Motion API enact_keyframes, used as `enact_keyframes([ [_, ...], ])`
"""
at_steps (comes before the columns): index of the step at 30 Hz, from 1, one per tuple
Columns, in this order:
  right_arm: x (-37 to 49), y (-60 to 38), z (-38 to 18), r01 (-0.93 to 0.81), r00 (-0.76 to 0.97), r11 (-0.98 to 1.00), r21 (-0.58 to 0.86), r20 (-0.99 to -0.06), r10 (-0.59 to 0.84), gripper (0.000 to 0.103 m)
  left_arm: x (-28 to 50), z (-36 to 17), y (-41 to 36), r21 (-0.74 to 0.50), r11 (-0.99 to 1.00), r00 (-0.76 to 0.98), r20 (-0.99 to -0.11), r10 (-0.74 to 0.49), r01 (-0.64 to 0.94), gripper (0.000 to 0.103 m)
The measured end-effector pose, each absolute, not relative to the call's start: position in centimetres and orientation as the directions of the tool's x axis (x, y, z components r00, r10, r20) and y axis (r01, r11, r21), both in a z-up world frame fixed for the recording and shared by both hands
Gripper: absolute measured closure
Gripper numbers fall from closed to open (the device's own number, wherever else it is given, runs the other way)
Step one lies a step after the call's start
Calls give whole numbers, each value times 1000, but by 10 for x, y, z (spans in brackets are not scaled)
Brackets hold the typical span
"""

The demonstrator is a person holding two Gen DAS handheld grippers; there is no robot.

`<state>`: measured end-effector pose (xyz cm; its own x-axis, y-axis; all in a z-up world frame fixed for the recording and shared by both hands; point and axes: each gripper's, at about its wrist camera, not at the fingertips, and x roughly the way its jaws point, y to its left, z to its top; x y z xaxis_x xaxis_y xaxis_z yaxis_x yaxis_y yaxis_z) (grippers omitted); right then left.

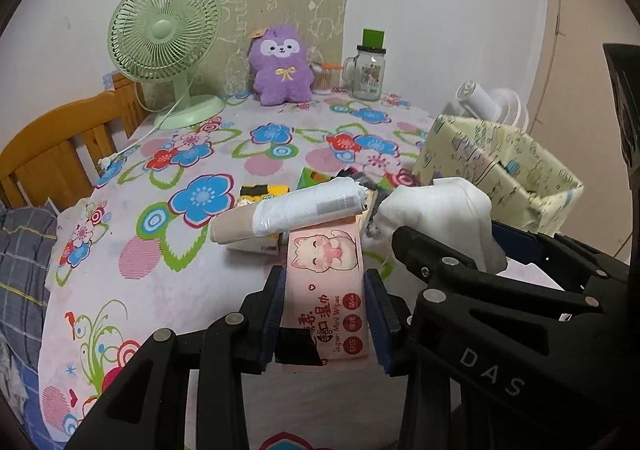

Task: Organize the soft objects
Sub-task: 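Lift the white cloth with the right tool toward the box while the left tool holds the pink packet, then carry the white cloth into the box with the right tool while the left tool lowers the pink packet in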

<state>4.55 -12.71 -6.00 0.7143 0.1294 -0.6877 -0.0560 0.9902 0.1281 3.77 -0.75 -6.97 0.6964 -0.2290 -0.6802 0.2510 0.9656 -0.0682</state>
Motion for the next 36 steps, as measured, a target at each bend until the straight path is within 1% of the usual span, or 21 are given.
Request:
enact_keyframes([
  [12,50,-131,-30,-80,731,989,128,-666,145,34,46,-45,-19,-25,970,709,-677,-195,242,63],
  [20,63,-136,-23,-86,730,988,132,-667,153,34,51,-33,-36,9,959,702,-683,-202,285,63],
  [36,92,-166,-9,-73,736,985,154,-658,157,34,77,-15,-58,16,958,708,-677,-201,287,63],
])
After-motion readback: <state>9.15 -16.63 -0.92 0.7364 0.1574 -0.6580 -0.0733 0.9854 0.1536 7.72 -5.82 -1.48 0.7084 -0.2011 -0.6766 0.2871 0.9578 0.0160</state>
